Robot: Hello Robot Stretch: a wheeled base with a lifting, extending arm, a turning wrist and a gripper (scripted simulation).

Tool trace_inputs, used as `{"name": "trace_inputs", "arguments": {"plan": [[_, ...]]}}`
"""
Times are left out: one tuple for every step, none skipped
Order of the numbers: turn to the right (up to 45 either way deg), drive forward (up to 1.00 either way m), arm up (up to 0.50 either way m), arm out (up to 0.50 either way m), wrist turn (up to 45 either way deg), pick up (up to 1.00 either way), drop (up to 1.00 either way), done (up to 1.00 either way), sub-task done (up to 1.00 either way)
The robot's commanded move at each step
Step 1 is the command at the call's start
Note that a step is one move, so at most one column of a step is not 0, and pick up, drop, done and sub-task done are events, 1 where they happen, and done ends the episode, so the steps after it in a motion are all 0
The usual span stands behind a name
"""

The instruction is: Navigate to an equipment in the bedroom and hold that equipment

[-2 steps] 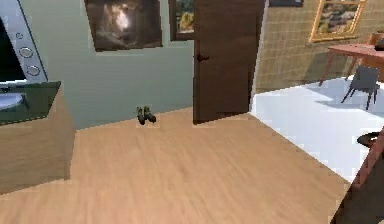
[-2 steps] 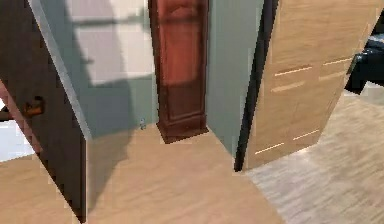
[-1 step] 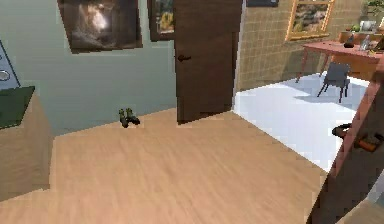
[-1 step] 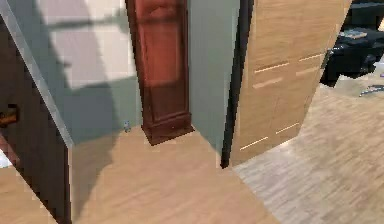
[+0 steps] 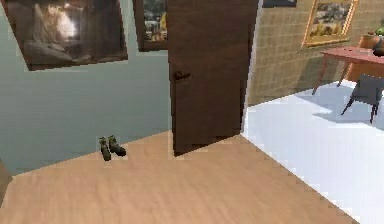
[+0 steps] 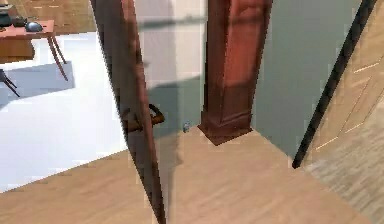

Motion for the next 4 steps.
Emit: {"name": "trace_inputs", "arguments": {"plan": [[24.0,0.0,0.0,0.0,0.0,0.0,0.0,0.0,0.0],[0.0,0.6,0.0,0.0,0.0,0.0,0.0,0.0,0.0],[42.0,0.0,0.0,0.0,0.0,0.0,0.0,0.0,0.0],[0.0,1.0,0.0,0.0,0.0,0.0,0.0,0.0,0.0]]}}
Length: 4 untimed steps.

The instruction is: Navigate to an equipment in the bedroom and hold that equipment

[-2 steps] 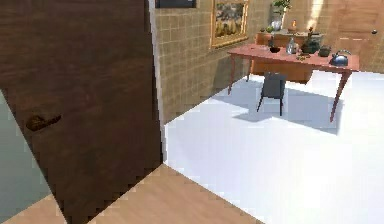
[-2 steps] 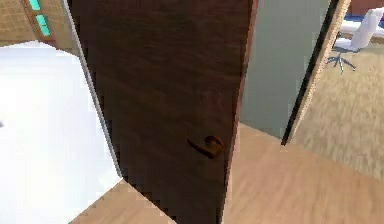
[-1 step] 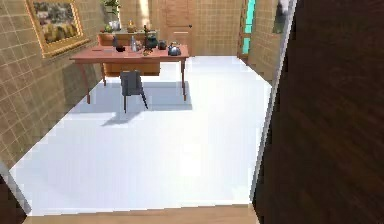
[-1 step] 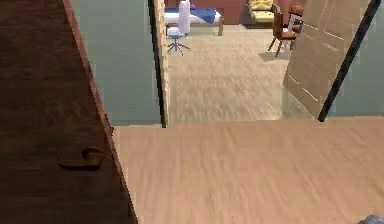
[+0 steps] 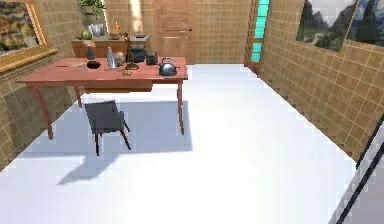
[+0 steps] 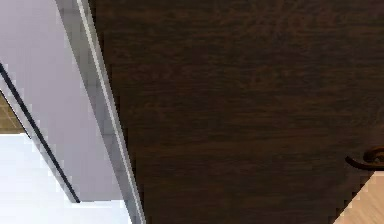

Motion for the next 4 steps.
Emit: {"name": "trace_inputs", "arguments": {"plan": [[9.0,0.0,0.0,0.0,0.0,0.0,0.0,0.0,0.0],[0.0,0.35,0.0,0.0,0.0,0.0,0.0,0.0,0.0],[18.0,0.0,0.0,0.0,0.0,0.0,0.0,0.0,0.0],[0.0,0.05,0.0,0.0,0.0,0.0,0.0,0.0,0.0]]}}
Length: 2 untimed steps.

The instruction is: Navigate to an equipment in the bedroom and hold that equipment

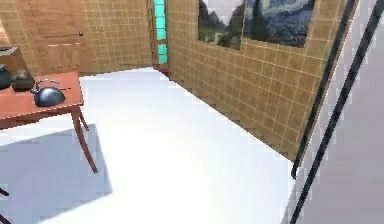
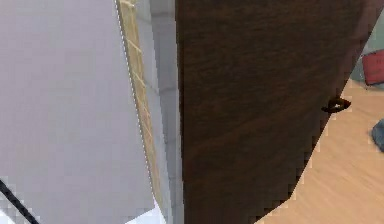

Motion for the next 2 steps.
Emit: {"name": "trace_inputs", "arguments": {"plan": [[-15.0,0.0,0.0,0.0,0.0,0.0,0.0,0.0,0.0],[0.0,0.7,0.0,0.0,0.0,0.0,0.0,0.0,0.0]]}}
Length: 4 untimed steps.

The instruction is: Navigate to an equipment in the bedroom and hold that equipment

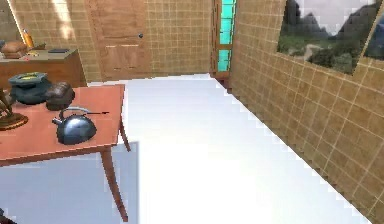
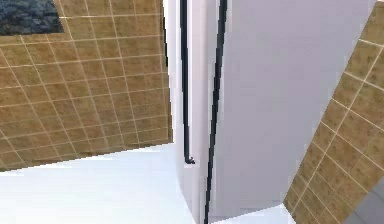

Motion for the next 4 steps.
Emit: {"name": "trace_inputs", "arguments": {"plan": [[6.0,0.0,0.0,0.0,0.0,0.0,0.0,0.0,0.0],[0.0,0.85,0.0,0.0,0.0,0.0,0.0,0.0,0.0],[42.0,0.0,0.0,0.0,0.0,0.0,0.0,0.0,0.0],[0.0,0.05,0.0,0.0,0.0,0.0,0.0,0.0,0.0]]}}
